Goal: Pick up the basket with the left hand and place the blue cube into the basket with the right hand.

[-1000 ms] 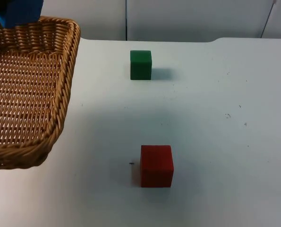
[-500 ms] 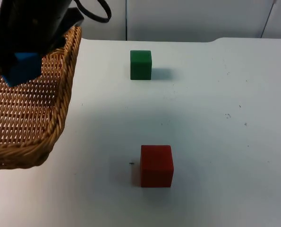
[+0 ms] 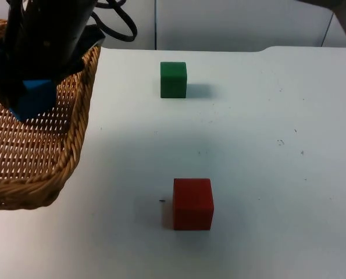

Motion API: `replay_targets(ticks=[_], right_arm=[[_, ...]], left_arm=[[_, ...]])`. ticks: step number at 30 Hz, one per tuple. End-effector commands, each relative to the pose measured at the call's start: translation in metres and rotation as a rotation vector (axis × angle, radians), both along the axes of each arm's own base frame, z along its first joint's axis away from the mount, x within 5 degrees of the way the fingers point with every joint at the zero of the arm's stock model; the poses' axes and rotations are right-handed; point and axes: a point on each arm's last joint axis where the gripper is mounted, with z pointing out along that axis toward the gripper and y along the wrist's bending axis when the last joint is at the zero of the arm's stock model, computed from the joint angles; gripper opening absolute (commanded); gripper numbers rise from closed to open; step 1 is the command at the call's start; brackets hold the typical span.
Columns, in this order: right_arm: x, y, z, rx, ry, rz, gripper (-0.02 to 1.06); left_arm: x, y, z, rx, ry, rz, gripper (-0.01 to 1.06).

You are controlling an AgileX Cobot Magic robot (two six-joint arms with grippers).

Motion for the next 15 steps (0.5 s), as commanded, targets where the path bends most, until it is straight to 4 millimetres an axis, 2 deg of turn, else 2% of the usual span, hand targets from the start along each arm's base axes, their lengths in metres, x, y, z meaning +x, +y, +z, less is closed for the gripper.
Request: replay_targets(ticks=[1, 2, 3, 4, 5, 7, 8, 10, 12, 13, 15], right_arm=[[-0.002, 0.003, 0.004, 0.018, -0.013, 0.011, 0.73], [-0.002, 0.003, 0.007, 0.02, -0.018, 0.015, 0.86], [-0.002, 0.003, 0.007, 0.02, -0.018, 0.015, 0.86], [-0.002, 0.003, 0.01, 0.02, -0.028, 0.026, 0.98], [-0.003, 0.002, 0.015, 0.026, -0.037, 0.031, 1.05], [-0.004, 0.0, 0.03, 0.048, -0.058, 0.034, 1.05], [-0.004, 0.0, 0.03, 0.048, -0.058, 0.034, 1.05], [-0.007, -0.003, 0.05, 0.076, -0.085, 0.034, 1.05], [-0.011, -0.01, 0.079, 0.105, -0.13, 0.053, 1.05], [-0.011, -0.01, 0.079, 0.105, -0.13, 0.053, 1.05], [-0.02, -0.021, 0.118, 0.138, -0.184, 0.078, 1.05]], left_arm=[[0.0, -0.004, 0.005, -0.038, -0.019, 0.006, 0.0], [0.0, -0.004, 0.005, -0.038, -0.019, 0.006, 0.0], [0.0, -0.004, 0.005, -0.038, -0.019, 0.006, 0.0], [0.0, -0.004, 0.005, -0.038, -0.019, 0.006, 0.0], [0.0, -0.004, 0.005, -0.038, -0.019, 0.006, 0.0], [0.0, -0.004, 0.005, -0.038, -0.019, 0.006, 0.0], [0.0, -0.004, 0.005, -0.038, -0.019, 0.006, 0.0], [0.0, -0.004, 0.005, -0.038, -0.019, 0.006, 0.0], [0.0, -0.004, 0.005, -0.038, -0.019, 0.006, 0.0], [0.0, -0.004, 0.005, -0.038, -0.019, 0.006, 0.0], [0.0, -0.004, 0.005, -0.038, -0.019, 0.006, 0.0]])
